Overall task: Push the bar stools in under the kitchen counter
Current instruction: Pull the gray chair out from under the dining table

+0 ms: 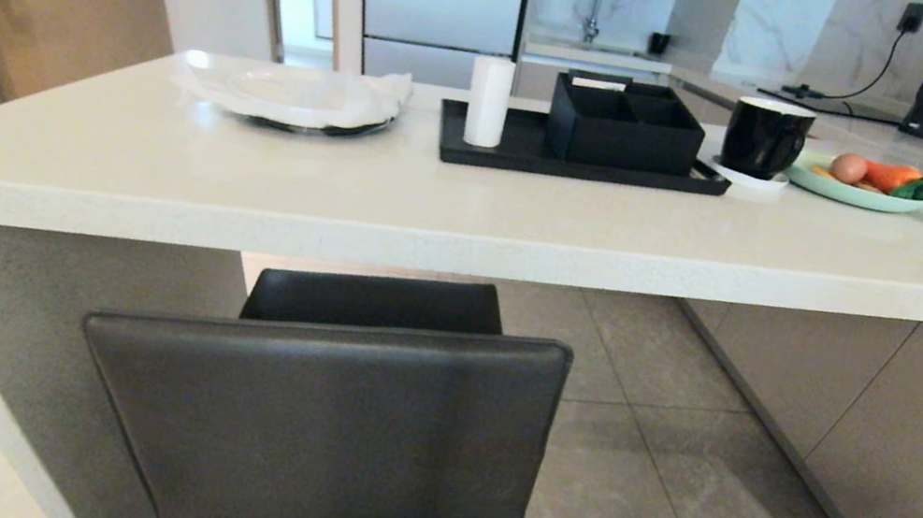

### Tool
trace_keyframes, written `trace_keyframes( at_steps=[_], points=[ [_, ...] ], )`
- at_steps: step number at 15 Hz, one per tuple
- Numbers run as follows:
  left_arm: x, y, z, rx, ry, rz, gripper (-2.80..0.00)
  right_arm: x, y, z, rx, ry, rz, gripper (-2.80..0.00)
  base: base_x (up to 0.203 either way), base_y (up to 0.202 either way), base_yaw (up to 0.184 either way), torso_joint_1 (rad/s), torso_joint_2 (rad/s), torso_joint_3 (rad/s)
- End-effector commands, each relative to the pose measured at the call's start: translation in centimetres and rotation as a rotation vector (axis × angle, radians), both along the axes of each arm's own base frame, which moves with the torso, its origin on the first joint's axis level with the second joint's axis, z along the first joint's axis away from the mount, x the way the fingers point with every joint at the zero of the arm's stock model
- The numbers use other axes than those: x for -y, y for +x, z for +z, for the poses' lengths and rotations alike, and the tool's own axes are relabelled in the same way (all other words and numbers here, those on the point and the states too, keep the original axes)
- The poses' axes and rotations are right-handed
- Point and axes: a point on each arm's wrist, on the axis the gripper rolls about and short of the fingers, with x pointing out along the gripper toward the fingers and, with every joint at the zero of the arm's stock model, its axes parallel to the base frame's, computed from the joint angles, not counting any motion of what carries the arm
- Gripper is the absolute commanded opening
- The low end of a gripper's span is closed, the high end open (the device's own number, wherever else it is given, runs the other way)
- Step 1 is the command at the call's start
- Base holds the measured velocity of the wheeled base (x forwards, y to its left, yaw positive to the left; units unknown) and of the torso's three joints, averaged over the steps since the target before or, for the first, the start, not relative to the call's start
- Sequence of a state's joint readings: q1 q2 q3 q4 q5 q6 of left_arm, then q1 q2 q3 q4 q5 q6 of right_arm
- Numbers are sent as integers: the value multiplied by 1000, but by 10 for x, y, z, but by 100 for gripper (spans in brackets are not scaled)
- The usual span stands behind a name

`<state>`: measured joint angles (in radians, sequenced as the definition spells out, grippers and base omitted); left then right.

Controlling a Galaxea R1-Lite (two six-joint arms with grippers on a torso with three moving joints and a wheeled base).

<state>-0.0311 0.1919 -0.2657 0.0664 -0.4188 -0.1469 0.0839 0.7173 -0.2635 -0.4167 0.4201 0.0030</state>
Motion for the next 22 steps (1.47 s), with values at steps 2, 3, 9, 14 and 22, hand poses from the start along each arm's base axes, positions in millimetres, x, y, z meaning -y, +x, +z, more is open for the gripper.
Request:
trace_keyframes(
  at_steps=[2, 3, 9, 14, 22],
  points=[
    [2, 22, 9, -117, -15, -190, 0, -19, 44, -13, -189, 8, 247, 0, 0, 0, 0, 0, 0, 0],
    [3, 31, 11, -145, -27, -212, 0, -25, 51, -16, -207, 9, 300, 0, 0, 0, 0, 0, 0, 0],
    [9, 74, 41, -116, -79, -177, 0, -43, 79, -27, -199, 10, 393, 0, 0, 0, 0, 0, 0, 0],
    [-3, 108, 98, -2, -14, -63, 0, -46, 86, -32, -234, 5, 392, 0, 0, 0, 0, 0, 0, 0],
    [-47, 105, 204, 151, 73, -16, 0, -47, 92, -39, -273, 1, 389, 0, 0, 0, 0, 0, 0, 0]
  ],
)
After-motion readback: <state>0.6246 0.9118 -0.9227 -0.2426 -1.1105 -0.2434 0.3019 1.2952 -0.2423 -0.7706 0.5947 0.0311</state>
